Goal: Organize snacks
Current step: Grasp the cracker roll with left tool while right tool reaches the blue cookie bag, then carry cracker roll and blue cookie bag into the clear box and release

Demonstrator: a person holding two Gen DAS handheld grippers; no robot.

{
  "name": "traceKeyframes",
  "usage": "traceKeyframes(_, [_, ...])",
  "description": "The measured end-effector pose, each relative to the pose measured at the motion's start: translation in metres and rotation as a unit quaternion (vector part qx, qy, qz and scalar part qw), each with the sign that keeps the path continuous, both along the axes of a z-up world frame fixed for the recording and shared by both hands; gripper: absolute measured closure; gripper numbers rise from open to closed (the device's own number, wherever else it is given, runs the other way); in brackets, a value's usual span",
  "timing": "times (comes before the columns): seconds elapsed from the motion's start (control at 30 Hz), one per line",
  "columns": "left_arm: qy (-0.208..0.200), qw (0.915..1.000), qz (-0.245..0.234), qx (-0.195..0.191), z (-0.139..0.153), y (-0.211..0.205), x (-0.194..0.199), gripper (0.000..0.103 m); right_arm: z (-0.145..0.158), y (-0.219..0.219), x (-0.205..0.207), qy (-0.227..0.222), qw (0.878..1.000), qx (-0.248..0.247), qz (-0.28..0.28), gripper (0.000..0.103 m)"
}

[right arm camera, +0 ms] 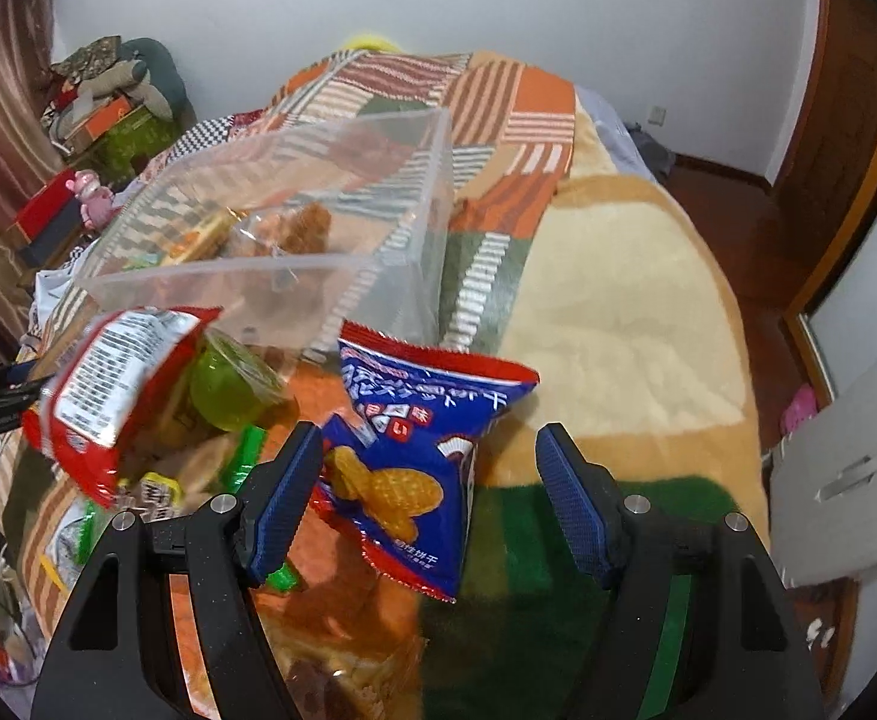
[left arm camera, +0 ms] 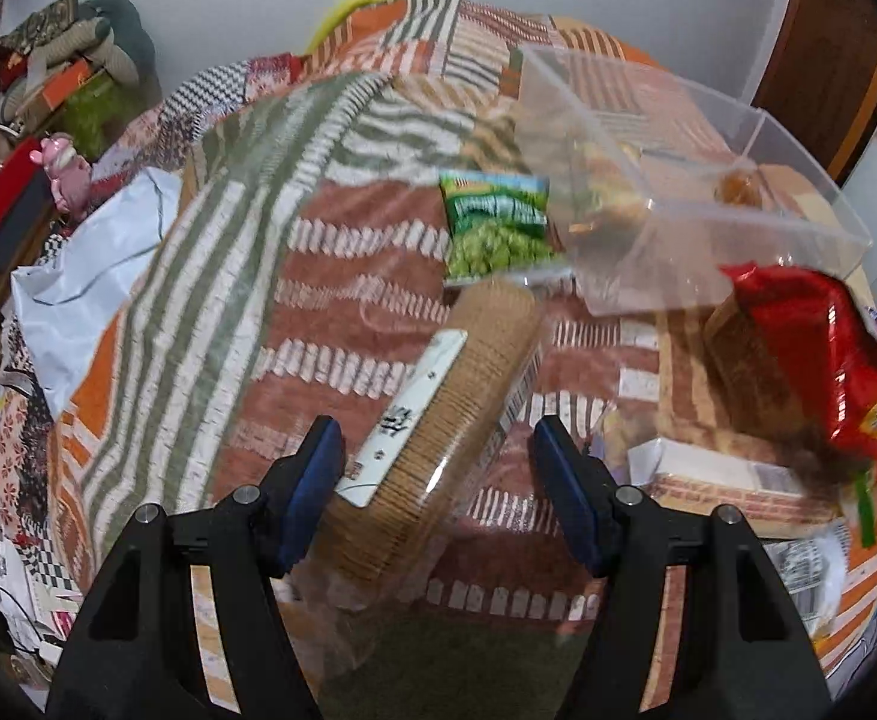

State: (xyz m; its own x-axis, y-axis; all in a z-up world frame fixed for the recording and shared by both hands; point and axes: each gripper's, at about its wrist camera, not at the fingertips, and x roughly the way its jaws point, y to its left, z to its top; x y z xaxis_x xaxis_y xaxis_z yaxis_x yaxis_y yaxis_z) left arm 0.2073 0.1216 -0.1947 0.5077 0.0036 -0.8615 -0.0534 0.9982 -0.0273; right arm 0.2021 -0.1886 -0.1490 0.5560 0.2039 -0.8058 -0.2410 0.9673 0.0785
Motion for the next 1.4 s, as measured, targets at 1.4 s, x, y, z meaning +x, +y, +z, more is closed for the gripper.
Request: traceKeyframes(1.4, [-0.122, 0.9924, -0.003, -0.018, 0.094, -0.023, -0.04, 0.068, 0.056, -0.006, -0.01, -0.052, 0.996, 0.073, -0.007, 0.054])
